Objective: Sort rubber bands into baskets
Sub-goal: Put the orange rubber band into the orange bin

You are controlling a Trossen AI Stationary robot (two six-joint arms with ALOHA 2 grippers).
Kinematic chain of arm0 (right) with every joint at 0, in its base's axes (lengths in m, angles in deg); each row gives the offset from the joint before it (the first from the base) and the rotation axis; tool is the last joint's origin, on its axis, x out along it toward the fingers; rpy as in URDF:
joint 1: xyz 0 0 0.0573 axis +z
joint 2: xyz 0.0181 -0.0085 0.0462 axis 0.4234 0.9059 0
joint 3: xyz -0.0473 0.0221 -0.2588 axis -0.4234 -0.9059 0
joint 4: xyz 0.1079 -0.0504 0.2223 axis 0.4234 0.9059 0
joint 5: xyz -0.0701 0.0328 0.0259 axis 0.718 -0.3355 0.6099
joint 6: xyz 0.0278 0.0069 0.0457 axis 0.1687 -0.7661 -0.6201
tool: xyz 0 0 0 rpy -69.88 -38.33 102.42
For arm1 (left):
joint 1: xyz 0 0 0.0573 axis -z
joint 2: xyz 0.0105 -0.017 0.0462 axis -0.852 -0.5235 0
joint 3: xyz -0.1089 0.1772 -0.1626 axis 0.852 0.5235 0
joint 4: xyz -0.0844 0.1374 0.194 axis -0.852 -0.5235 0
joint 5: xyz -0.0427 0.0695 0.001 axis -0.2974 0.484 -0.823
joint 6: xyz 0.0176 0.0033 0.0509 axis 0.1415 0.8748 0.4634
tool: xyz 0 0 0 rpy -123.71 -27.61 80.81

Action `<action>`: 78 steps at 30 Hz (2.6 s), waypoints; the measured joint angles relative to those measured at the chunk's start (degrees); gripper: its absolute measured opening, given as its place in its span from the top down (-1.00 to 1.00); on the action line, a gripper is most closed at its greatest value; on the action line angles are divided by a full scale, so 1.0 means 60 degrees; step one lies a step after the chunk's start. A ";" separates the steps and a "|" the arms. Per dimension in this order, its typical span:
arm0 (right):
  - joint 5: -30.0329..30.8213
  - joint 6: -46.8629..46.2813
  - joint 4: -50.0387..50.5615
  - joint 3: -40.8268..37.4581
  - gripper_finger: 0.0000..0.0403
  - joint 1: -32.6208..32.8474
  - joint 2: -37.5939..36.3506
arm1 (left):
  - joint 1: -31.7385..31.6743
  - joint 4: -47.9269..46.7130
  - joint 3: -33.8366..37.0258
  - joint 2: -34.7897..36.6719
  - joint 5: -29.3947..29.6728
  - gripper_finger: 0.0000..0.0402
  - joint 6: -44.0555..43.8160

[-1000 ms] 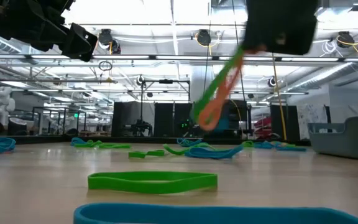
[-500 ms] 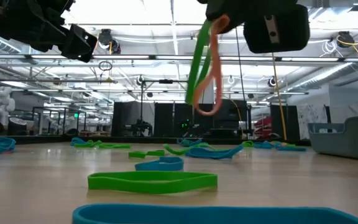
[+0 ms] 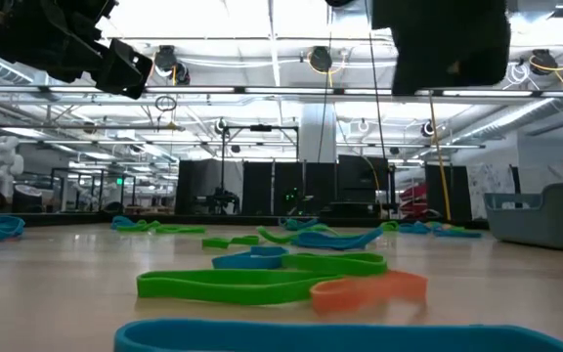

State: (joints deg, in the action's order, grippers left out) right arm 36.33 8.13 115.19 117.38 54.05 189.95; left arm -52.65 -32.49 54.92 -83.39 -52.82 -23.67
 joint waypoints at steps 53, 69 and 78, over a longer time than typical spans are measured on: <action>0.0837 0.6459 -0.1318 -0.0006 1.00 0.0268 0.0841 | -0.0004 -0.0652 0.0004 -0.1233 0.2374 0.00 -0.2025; -0.1274 0.1913 0.4104 -0.0003 1.00 0.0947 -0.1515 | 0.0471 -0.1117 0.0007 -0.0443 0.2496 0.00 -0.2261; -0.1378 0.0494 0.4941 -0.0006 1.00 0.2119 -0.1521 | 0.0488 -0.1289 0.0004 -0.0255 0.3055 0.00 -0.2498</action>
State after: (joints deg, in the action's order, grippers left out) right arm 28.06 11.10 144.84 117.35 66.76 180.83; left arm -49.72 -40.23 54.95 -84.92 -34.49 -38.65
